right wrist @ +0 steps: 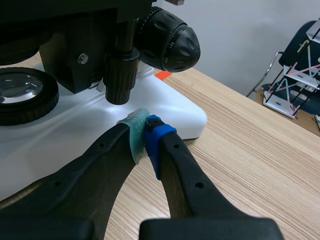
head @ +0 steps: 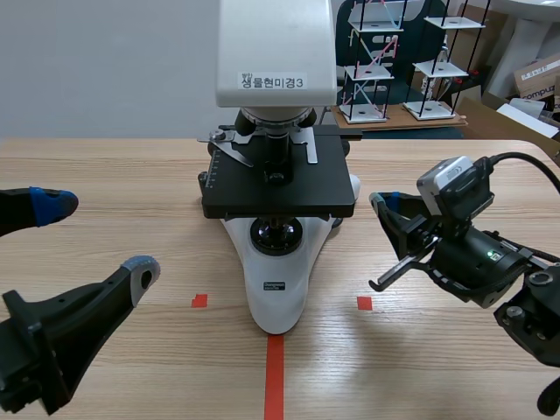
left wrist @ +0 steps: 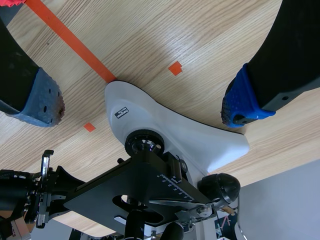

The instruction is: Point at the stage knob

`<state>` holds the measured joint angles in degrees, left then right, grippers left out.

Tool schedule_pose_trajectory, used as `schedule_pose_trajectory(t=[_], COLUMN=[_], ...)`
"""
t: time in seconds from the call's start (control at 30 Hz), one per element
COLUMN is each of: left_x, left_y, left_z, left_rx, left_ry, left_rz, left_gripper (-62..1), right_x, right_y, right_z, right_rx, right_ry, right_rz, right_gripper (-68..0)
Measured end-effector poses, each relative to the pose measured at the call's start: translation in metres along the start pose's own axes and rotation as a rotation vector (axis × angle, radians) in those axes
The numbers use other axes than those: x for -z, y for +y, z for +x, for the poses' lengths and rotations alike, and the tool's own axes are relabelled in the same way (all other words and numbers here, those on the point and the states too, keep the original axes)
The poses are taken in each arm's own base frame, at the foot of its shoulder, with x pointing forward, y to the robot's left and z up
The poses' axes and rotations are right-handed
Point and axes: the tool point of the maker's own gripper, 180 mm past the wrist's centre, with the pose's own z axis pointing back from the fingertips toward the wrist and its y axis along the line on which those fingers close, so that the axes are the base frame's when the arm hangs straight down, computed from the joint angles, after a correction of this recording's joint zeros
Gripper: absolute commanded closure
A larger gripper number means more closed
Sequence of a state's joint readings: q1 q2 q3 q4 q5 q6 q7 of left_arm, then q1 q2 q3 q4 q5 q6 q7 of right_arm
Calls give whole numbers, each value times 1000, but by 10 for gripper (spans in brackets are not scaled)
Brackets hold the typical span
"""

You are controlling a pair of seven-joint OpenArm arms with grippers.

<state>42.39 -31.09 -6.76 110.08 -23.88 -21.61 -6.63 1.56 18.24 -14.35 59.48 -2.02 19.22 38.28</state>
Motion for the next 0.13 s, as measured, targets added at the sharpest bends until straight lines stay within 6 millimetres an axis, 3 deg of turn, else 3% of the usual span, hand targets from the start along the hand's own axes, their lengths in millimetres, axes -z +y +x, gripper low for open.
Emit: schedule_pose_trajectory(t=[0.13], left_x=[0], left_y=[0], left_z=[0], left_rx=[0], left_ry=[0], left_rz=[0], left_gripper=[-623], right_x=[0], right_y=[0], right_z=[0], right_rx=[0], right_ry=[0], right_rz=[0], right_gripper=[-2])
